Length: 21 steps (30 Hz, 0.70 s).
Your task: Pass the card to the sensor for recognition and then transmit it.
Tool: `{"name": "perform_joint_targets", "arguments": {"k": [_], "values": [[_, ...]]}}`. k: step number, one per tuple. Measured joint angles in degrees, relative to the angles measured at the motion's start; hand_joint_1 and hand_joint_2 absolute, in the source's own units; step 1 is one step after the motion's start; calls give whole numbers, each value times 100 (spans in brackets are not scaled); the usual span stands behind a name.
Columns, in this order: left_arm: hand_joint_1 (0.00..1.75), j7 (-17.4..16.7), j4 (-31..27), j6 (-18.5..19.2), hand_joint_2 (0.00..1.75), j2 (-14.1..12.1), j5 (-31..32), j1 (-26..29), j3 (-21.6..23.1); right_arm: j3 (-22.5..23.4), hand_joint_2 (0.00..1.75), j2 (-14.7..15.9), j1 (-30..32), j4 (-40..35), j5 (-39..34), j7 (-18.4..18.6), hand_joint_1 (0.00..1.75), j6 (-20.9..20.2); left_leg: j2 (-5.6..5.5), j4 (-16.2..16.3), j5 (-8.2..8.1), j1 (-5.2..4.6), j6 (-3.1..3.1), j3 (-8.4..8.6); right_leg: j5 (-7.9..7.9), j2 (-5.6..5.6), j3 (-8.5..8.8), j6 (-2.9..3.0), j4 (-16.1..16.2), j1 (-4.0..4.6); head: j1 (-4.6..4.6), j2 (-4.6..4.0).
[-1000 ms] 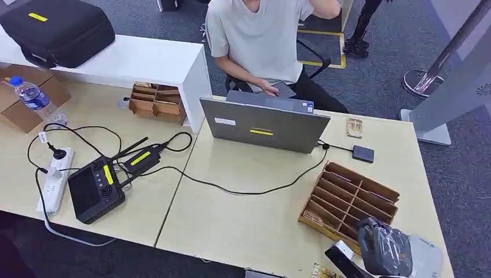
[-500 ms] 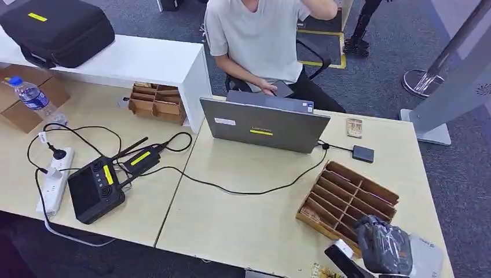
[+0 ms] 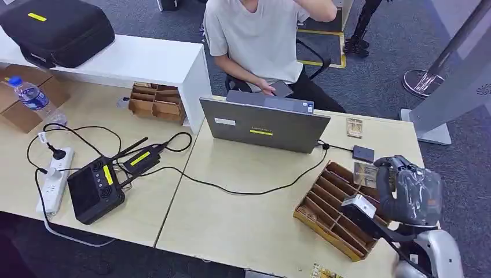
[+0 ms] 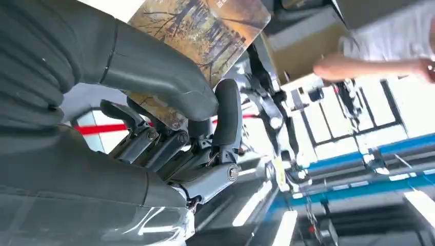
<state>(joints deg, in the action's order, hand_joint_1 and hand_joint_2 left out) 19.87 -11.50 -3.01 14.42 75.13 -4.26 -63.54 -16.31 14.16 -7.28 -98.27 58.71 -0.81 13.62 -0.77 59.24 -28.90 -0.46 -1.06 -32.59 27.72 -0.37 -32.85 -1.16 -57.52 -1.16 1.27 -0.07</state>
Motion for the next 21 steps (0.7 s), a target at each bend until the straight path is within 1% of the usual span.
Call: {"name": "perform_joint_targets", "arguments": {"k": [4,13,15,18,21], "values": [[0,0,0,-73,175,57,-24,-10,0,-15,175,37,-182,-37,-11,-2,175,-18,-2,0,0,0,0,-1,0,2,0,0,0,0,-2,0],[0,2,0,-128,175,112,-35,-19,0,-28,175,51,-269,-48,-37,-22,175,-24,-1,0,0,0,0,-1,0,1,0,0,0,0,0,0],[0,-18,0,-143,175,138,4,-23,0,-61,175,51,-435,-29,-44,-42,175,-31,-1,-1,0,0,0,-3,0,1,1,0,-1,0,0,0],[0,-81,0,-132,175,156,76,-33,0,-177,175,44,-829,203,9,2,175,-127,10,0,1,0,1,1,-4,-6,0,5,-2,0,2,0],[0,-111,0,-121,175,169,100,-70,2,-271,175,31,-1156,417,9,20,175,-153,-8,0,6,0,2,0,-4,8,2,5,-2,0,-2,0]]}}
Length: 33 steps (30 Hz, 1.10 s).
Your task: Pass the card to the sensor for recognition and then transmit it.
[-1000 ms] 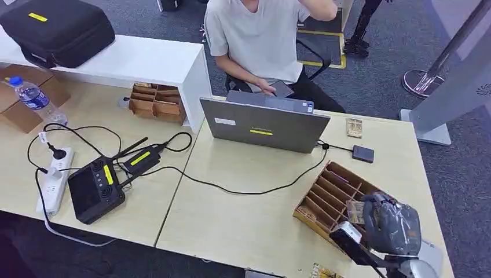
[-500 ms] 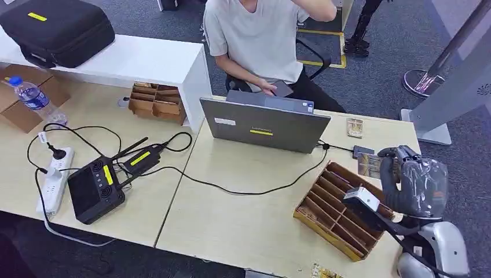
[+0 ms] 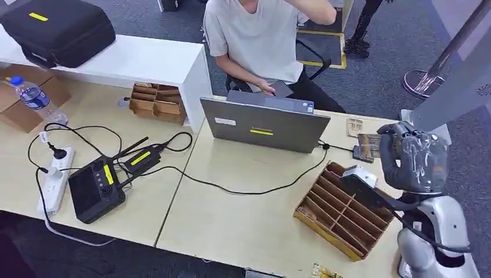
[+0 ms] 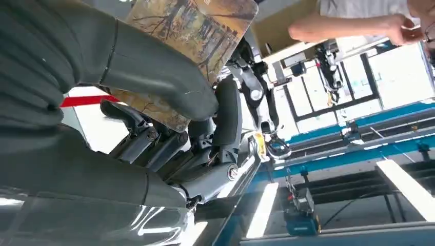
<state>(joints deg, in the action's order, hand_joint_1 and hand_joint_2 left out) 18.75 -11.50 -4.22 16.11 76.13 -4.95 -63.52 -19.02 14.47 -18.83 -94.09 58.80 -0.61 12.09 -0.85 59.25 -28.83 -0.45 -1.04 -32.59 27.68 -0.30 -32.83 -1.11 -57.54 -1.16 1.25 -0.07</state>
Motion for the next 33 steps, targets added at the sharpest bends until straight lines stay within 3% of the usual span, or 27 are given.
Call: {"name": "perform_joint_targets", "arguments": {"k": [8,10,19,33], "values": [[0,-2,0,33,175,0,39,-16,13,-135,175,-7,-290,284,120,83,175,-9,2,-1,-2,0,1,-9,1,-2,-2,0,-2,0,2,0],[0,11,0,57,175,0,92,-20,74,-214,175,-59,-605,530,316,205,175,-59,10,-1,-2,0,1,-10,0,-9,-5,1,-4,0,0,0],[0,-100,0,186,175,46,240,-63,278,-568,175,-585,-2634,2739,754,537,175,-53,7,0,18,1,9,-3,-15,-12,-5,-2,-8,0,0,0],[0,-378,0,284,175,61,260,-56,330,-865,175,-1207,-4068,5226,1045,898,175,-168,0,0,18,1,8,-8,-15,-6,-10,-2,-9,0,2,0]]}}
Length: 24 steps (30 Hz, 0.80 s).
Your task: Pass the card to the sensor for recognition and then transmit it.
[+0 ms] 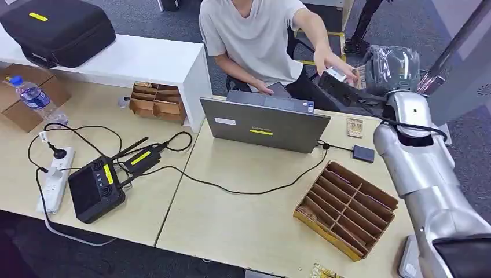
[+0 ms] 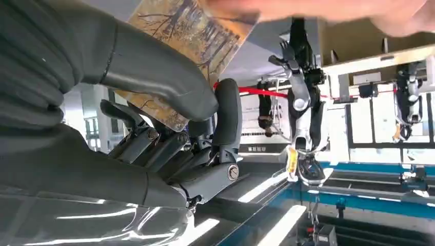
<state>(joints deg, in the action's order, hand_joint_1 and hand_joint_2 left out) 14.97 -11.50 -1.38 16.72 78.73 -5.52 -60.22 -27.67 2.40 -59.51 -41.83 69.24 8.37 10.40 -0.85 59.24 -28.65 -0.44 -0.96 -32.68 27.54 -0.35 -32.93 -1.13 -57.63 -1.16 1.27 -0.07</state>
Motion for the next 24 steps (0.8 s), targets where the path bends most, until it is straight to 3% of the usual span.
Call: {"name": "perform_joint_targets", "arguments": {"k": [19,20,24], "values": [[0,-50,0,7,175,2,-13,5,4,-72,175,-146,-158,657,4,44,175,24,1,0,0,0,0,0,0,-1,0,0,0,0,0,0],[0,-57,0,6,175,2,-17,5,4,-72,175,-151,-158,684,-9,41,0,33,1,0,0,0,0,0,0,-1,0,0,0,0,0,0],[0,-66,2,129,175,2,-9,5,4,-74,175,-159,-157,767,-37,-7,0,44,1,0,0,0,0,0,0,-1,-1,0,0,0,-2,0]]}}
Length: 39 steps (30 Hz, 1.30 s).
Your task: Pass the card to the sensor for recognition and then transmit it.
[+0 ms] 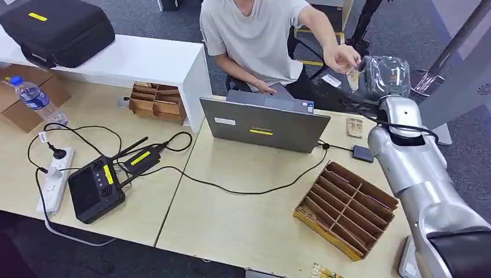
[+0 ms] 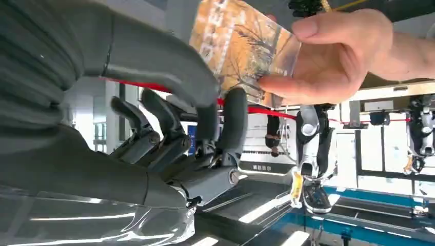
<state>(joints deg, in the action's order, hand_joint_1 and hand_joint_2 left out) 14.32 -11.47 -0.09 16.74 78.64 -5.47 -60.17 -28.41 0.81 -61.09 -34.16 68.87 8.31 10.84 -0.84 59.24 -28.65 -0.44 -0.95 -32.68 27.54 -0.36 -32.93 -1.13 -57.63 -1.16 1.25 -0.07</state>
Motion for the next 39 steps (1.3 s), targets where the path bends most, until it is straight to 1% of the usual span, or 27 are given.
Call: {"name": "perform_joint_targets", "arguments": {"k": [8,12,20,39], "values": [[0,-68,0,-48,175,13,-33,5,20,0,175,-17,10,98,-15,-9,0,24,1,0,0,0,0,1,0,0,-1,0,0,0,0,0],[0,-116,0,-66,175,13,-53,8,20,0,175,22,50,98,-50,-7,0,44,2,1,0,0,0,1,0,-2,-3,0,1,0,2,0],[0,-120,0,-74,175,13,-57,12,20,0,175,89,92,98,-52,-7,0,50,3,1,0,0,0,1,0,-3,-3,0,1,0,0,0],[0,-120,0,-74,175,13,-57,14,20,0,175,116,98,98,-52,-7,0,50,3,1,0,0,0,1,0,-3,-3,0,1,0,2,0]]}}
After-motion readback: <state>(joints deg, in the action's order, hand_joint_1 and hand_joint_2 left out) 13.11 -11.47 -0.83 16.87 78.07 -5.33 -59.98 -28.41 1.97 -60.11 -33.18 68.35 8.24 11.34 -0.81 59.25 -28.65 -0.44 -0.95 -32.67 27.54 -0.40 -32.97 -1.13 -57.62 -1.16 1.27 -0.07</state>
